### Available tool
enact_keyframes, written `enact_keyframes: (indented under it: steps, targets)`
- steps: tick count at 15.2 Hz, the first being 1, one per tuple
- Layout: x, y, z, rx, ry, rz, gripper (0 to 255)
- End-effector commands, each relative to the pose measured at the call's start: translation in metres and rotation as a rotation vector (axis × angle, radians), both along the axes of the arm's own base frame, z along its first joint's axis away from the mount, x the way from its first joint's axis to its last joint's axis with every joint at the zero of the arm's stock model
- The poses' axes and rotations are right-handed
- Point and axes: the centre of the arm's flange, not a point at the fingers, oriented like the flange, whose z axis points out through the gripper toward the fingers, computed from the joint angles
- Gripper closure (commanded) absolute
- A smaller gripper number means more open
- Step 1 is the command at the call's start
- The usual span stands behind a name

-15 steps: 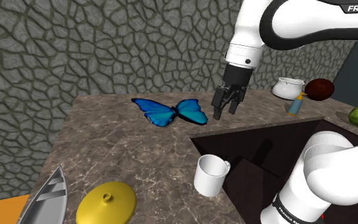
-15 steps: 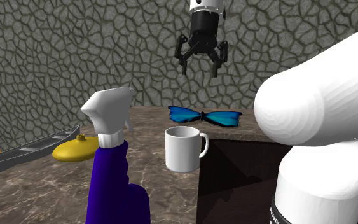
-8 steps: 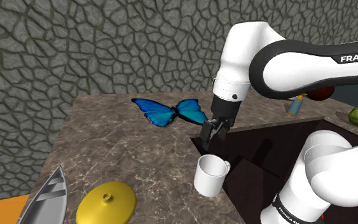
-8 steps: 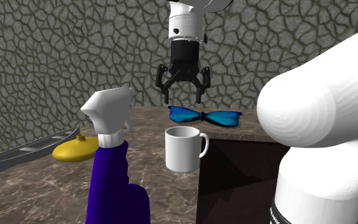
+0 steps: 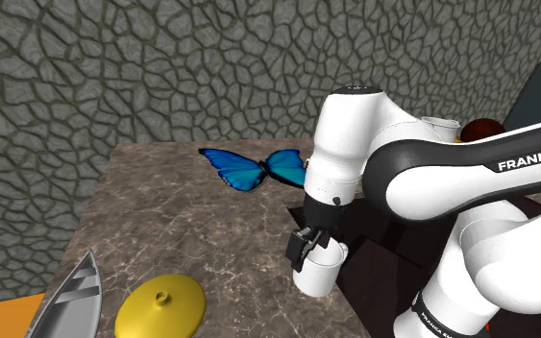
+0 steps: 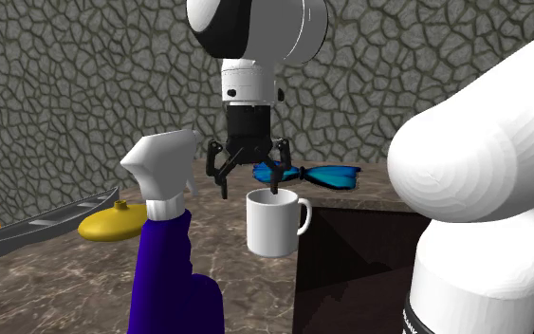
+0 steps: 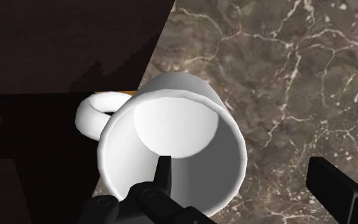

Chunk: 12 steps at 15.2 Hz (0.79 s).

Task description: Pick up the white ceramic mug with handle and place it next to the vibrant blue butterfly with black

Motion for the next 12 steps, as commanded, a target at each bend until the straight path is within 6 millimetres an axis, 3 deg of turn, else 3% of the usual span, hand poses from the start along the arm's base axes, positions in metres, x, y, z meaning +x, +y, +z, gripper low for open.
enact_keyframes:
  steps: [1,6,12]
  targets:
    - [-0.002,0.002,-0.012,-0.001,-0.001,0.001,0]
    - [-0.002,0.002,-0.036,-0.001,-0.001,0.001,0]
    - [-0.002,0.002,-0.036,-0.001,-0.001,0.001,0]
